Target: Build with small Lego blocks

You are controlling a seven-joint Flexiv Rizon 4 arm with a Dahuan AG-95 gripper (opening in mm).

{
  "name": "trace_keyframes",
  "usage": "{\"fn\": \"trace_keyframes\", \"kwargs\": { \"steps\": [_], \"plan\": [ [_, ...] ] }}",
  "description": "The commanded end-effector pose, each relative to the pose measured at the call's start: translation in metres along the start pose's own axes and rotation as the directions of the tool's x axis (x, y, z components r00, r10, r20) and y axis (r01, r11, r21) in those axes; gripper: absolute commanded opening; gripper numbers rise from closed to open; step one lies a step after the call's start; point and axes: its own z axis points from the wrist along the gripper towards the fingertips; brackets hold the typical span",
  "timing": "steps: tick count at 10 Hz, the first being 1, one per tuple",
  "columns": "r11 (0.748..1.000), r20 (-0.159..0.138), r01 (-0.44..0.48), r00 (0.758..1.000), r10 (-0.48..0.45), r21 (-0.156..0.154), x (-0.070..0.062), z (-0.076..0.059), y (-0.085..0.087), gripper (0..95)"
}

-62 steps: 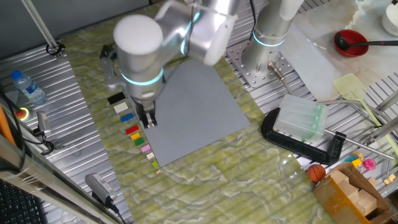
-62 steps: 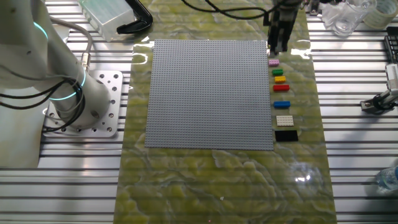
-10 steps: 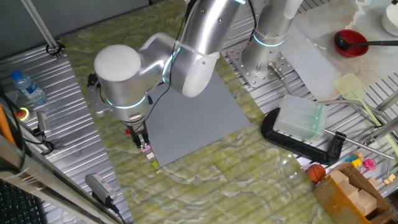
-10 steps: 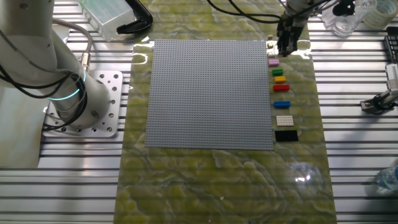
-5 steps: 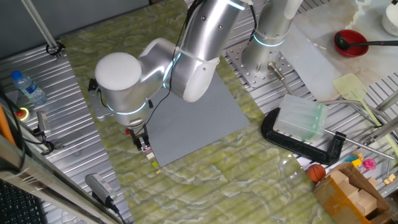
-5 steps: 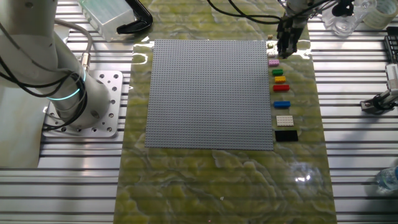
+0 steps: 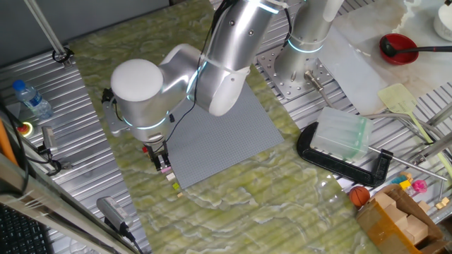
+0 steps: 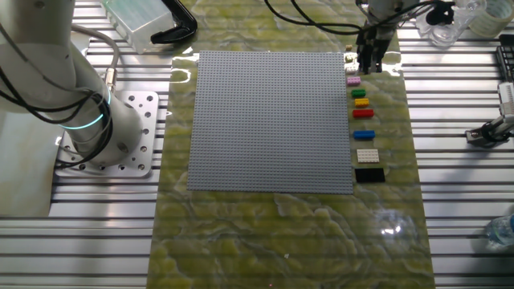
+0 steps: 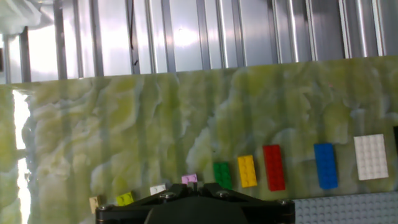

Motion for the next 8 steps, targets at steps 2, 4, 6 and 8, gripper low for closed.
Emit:
{"fn": "trace_keyframes", "kwargs": {
  "steps": [2, 4, 6, 8],
  "plan": [
    [1.000, 0.006, 0.017, 1.000, -0.017, 0.017, -0.009, -0.001, -0.013, 19.0],
    [1.000, 0.010, 0.019, 1.000, -0.019, 0.017, -0.011, 0.003, -0.017, 19.0],
    [1.000, 0.023, 0.006, 1.000, -0.006, 0.014, -0.010, 0.010, -0.019, 19.0],
    [1.000, 0.021, -0.012, 1.000, 0.011, 0.014, -0.008, 0.016, -0.020, 19.0]
  ]
}}
